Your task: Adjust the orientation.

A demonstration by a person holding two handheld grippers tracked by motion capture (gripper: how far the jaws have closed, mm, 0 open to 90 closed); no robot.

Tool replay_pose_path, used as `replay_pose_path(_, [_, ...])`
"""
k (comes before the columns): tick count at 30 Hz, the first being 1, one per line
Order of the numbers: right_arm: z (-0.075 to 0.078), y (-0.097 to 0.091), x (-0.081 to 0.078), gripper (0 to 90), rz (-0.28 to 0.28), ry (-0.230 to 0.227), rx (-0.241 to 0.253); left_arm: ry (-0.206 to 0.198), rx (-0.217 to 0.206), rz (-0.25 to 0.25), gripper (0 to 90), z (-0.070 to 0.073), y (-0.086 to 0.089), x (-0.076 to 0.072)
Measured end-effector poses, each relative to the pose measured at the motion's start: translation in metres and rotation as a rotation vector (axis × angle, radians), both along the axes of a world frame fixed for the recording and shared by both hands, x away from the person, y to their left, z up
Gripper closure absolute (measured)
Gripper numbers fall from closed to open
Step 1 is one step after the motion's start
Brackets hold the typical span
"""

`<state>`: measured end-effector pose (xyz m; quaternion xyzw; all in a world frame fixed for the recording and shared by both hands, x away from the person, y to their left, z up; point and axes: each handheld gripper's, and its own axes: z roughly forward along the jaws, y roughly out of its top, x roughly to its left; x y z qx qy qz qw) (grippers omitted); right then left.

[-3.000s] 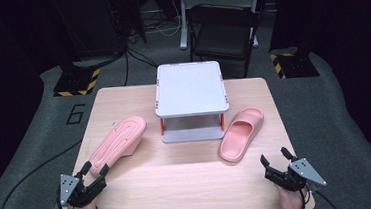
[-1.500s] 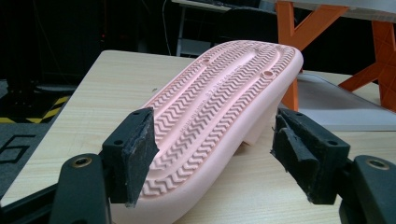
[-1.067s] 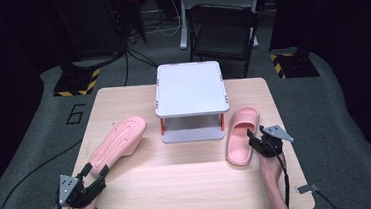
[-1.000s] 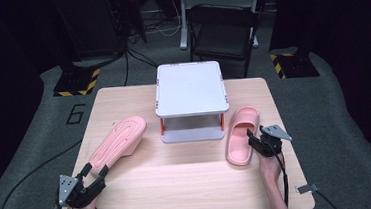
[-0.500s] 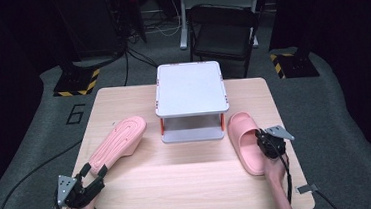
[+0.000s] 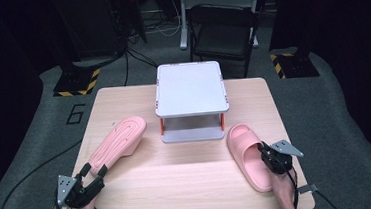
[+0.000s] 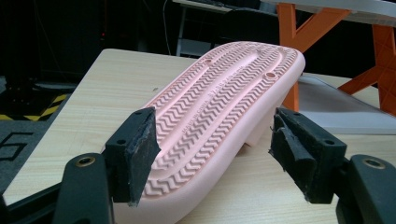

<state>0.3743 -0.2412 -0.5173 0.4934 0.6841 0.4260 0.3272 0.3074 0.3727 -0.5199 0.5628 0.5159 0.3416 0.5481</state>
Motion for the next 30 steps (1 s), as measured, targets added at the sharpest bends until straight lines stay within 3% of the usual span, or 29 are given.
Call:
replay_pose_path(4, [-0.001, 0.0, 0.0, 76.4, 0.006, -0.019, -0.002, -0.007, 0.001, 0.004, 31.5, 0.0, 0.0, -0.001])
replay_pose_path(5, [0.001, 0.003, -0.002, 58.6, 0.011, -0.02, -0.022, -0.006, 0.0, 0.003, 31.5, 0.0, 0.0, -0.001])
replay_pose_path(9, [0.007, -0.001, -0.007, 30.5, -0.004, -0.05, -0.004, -0.004, -0.001, -0.001, 31.5, -0.001, 0.0, 0.0])
replay_pose_path(11, [0.011, -0.005, -0.011, 17.3, -0.026, -0.086, 0.011, -0.005, -0.002, -0.002, 31.5, 0.0, -0.001, 0.0])
replay_pose_path(15, [0.013, -0.016, -0.017, 14.9, -0.032, -0.115, 0.053, 0.0, 0.003, -0.006, 31.5, 0.0, -0.001, 0.0])
replay_pose_path(22, [0.007, -0.023, -0.017, 15.3, -0.018, -0.085, 0.073, -0.002, -0.003, -0.001, 31.4, -0.001, 0.0, -0.001])
replay_pose_path(30, [0.005, -0.018, -0.014, 20.0, 0.008, -0.065, 0.033, 0.001, -0.006, 0.01, 31.4, -0.001, 0.003, -0.002])
